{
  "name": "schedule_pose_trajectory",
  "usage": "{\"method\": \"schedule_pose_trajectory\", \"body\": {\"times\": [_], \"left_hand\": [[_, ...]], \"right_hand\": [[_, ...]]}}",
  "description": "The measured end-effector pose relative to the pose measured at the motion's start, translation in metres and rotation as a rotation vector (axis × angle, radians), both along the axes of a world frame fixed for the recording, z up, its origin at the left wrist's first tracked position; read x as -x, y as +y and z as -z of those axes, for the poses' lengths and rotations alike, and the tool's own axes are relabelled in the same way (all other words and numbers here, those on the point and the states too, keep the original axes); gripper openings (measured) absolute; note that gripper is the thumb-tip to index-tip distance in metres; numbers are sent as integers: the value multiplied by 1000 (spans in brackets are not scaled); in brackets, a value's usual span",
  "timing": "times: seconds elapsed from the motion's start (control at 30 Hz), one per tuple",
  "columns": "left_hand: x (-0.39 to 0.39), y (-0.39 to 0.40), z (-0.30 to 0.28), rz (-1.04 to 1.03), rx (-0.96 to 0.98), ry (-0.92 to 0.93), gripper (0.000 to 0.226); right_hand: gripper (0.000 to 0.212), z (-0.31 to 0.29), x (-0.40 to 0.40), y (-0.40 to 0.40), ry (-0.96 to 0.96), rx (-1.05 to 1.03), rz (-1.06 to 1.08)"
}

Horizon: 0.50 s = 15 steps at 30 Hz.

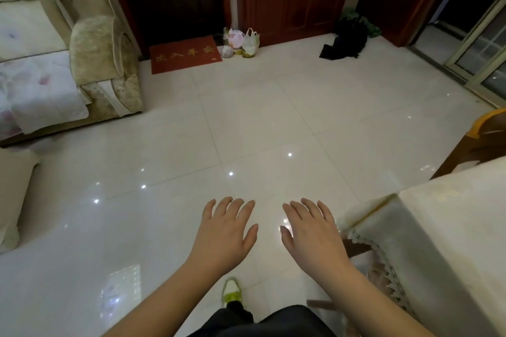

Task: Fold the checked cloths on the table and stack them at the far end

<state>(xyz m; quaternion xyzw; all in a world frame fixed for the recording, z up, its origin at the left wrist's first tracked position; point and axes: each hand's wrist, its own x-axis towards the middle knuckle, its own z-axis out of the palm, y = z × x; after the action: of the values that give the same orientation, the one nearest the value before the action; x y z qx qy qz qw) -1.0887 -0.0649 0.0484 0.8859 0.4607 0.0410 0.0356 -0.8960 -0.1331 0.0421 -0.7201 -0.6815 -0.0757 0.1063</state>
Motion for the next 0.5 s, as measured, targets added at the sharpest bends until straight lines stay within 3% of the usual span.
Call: {"method": "schedule_pose_trajectory", "body": {"times": [0.13,0.5], "left_hand": [[-4,61,-5,50,15,-25,53],[-94,188,5,260,-6,-45,53]], "right_hand": [[50,-11,-4,52,16,19,29],[51,-12,-74,142,35,68,221]]}}
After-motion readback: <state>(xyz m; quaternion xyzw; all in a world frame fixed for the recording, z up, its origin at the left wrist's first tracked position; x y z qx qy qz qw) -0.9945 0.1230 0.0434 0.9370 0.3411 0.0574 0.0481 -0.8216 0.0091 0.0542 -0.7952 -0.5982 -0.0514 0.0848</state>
